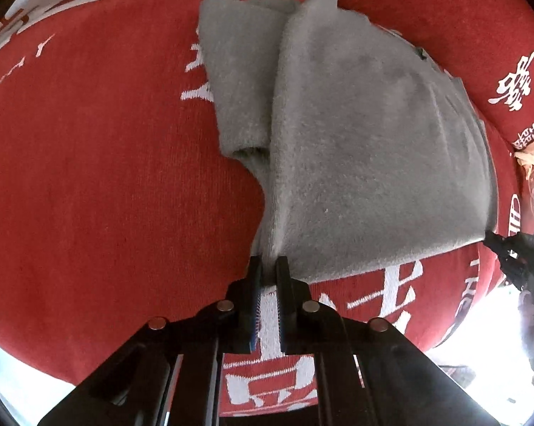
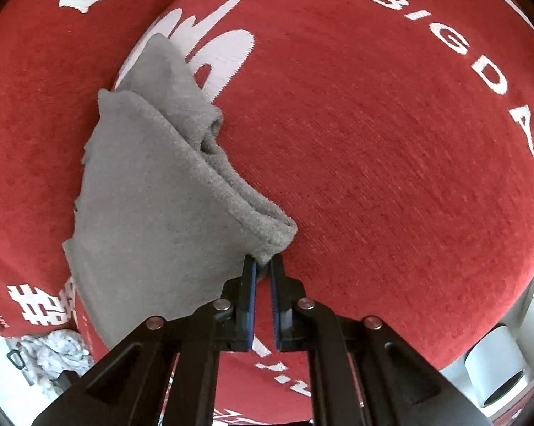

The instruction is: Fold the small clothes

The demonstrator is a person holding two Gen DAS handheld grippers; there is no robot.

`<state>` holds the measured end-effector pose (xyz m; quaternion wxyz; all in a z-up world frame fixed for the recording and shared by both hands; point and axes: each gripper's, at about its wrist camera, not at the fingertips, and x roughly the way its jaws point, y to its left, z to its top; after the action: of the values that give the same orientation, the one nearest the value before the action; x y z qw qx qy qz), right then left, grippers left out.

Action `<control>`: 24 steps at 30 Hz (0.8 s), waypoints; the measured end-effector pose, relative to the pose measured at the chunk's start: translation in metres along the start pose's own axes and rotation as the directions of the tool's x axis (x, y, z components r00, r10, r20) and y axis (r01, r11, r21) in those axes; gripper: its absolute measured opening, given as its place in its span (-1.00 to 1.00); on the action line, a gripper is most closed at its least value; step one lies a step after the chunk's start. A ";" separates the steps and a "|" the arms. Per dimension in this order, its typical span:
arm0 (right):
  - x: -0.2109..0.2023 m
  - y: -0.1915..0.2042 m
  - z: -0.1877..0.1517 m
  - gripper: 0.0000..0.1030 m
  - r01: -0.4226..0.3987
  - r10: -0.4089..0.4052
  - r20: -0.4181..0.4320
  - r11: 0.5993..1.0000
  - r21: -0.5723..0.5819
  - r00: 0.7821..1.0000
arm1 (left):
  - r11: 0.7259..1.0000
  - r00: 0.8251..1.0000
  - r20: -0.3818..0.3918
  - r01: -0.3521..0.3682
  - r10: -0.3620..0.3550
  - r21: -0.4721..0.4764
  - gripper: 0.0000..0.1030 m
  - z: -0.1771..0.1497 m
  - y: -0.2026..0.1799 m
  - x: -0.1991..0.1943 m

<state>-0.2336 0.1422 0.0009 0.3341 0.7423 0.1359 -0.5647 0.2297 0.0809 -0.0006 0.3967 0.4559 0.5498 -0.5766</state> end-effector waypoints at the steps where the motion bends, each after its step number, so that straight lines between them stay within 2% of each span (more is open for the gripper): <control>1: -0.001 0.002 0.000 -0.85 0.008 -0.008 -0.004 1.000 -0.010 1.000 | 1.000 1.000 0.000 -0.006 0.006 0.004 -0.82 0.001 0.000 -0.003; 5: -0.020 0.012 -0.002 -0.84 0.079 -0.078 0.013 0.995 -0.063 0.997 | 0.998 0.998 0.038 -0.055 0.054 0.023 -0.82 0.010 -0.011 -0.026; 8: -0.041 0.027 -0.003 -0.84 0.094 -0.087 0.065 0.990 -0.107 0.994 | 0.998 0.993 0.106 -0.061 0.058 0.028 -0.82 0.023 -0.017 -0.052; 11: -0.054 0.046 0.000 -0.84 0.094 -0.077 0.118 0.983 -0.156 0.990 | 0.998 0.986 0.156 -0.061 0.057 0.019 -0.82 0.054 -0.023 -0.063; 14: -0.050 0.075 0.012 -0.84 0.093 -0.062 0.144 0.969 -0.227 0.988 | 0.996 0.980 0.178 -0.093 0.089 0.011 -0.82 0.094 -0.028 -0.055; 19: -0.024 0.115 0.034 -0.84 0.088 -0.055 0.113 0.948 -0.307 0.992 | 0.993 0.975 0.194 -0.114 0.108 0.019 -0.82 0.145 -0.050 -0.026; 21: -0.013 0.131 0.041 -0.84 0.087 -0.056 0.098 0.932 -0.351 0.994 | 0.988 0.971 0.190 -0.150 0.143 0.024 -0.82 0.157 -0.060 -0.009; 24: 0.001 0.146 0.054 -0.84 0.100 -0.070 0.089 0.913 -0.395 0.994 | 0.981 0.968 0.161 -0.192 0.190 -0.004 -0.82 0.161 -0.053 0.009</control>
<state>-0.1890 -0.0008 0.0424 0.4583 0.6310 0.2678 -0.5658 0.1624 -0.0750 0.0013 0.4909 0.4609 0.4662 -0.5738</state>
